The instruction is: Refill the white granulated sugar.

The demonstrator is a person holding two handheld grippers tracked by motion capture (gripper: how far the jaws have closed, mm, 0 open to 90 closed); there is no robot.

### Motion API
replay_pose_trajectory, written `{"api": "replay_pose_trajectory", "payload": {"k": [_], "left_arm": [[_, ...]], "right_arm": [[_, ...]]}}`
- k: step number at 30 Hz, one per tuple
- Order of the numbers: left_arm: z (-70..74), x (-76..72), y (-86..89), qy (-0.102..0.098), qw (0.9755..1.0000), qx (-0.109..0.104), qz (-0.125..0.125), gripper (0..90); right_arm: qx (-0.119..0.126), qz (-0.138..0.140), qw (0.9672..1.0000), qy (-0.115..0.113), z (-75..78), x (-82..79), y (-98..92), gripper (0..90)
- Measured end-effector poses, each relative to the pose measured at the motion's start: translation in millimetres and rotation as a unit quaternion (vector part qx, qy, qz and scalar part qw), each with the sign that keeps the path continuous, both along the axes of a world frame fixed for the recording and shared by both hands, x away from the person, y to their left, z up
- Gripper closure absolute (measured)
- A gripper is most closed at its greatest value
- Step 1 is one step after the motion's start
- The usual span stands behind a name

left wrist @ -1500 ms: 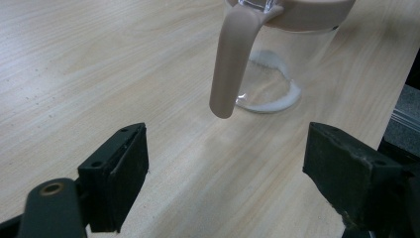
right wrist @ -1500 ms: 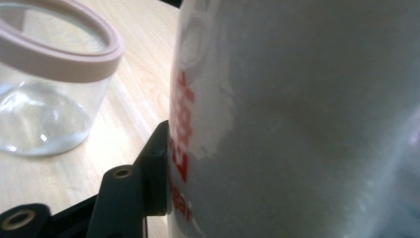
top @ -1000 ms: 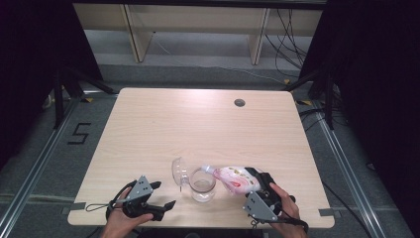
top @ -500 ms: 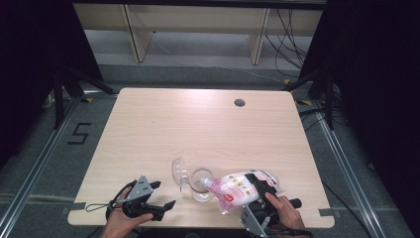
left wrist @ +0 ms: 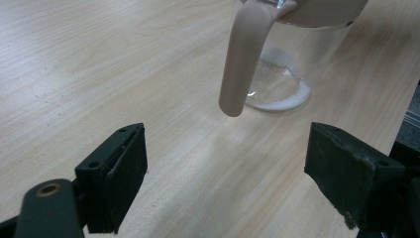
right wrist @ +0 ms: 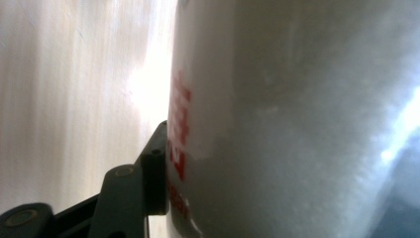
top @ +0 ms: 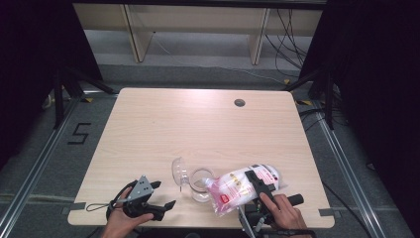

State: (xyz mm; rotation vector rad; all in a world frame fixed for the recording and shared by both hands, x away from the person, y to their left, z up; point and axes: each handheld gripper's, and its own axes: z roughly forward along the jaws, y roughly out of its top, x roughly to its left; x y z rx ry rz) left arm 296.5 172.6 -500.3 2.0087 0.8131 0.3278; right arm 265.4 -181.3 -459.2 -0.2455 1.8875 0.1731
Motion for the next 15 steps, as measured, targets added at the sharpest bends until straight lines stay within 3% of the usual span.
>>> {"api": "replay_pose_trajectory", "payload": {"k": [1,2,4,6,9,12,13,14,15], "left_arm": [[0.0,0.1,0.1,0.0,1.0,0.002,-0.001,16.3],[-0.5,0.2,-0.4,-0.002,1.0,-0.001,-0.002,16.3],[-0.6,0.0,-0.6,-0.001,1.0,-0.003,-0.001,16.3],[-0.4,0.1,-0.3,-0.001,1.0,-0.001,-0.002,16.3],[-1.0,-0.5,-1.6,0.0,1.0,-0.01,0.002,16.3],[-0.7,-0.2,-0.7,-0.002,1.0,-0.002,-0.002,16.3],[-0.7,-0.2,-0.5,-0.002,1.0,-0.001,-0.003,16.3],[-1.0,-0.3,-0.8,-0.002,1.0,-0.003,-0.001,16.3],[-1.2,-0.2,-0.9,-0.002,1.0,-0.004,0.001,16.3]], "right_arm": [[-0.003,-0.001,1.0,-0.002,0.2,0.1,0.1,45.8],[-0.034,0.024,0.9989,-0.023,4.0,3.1,2.3,45.8],[-0.046,0.024,0.9983,-0.027,5.7,2.8,3.1,45.9],[-0.027,-0.003,0.9995,-0.017,2.0,-0.1,2.1,45.9],[-0.067,0.022,0.997,-0.033,7.1,3.0,4.0,46.0],[-0.072,0.018,0.9965,-0.038,7.6,3.4,4.6,46.1],[-0.041,0.005,0.9984,-0.038,2.9,2.2,2.8,46.1],[-0.067,0.012,0.9967,-0.045,6.4,2.4,4.6,46.1],[-0.068,0.018,0.9961,-0.052,6.4,2.9,5.0,46.2]]}}
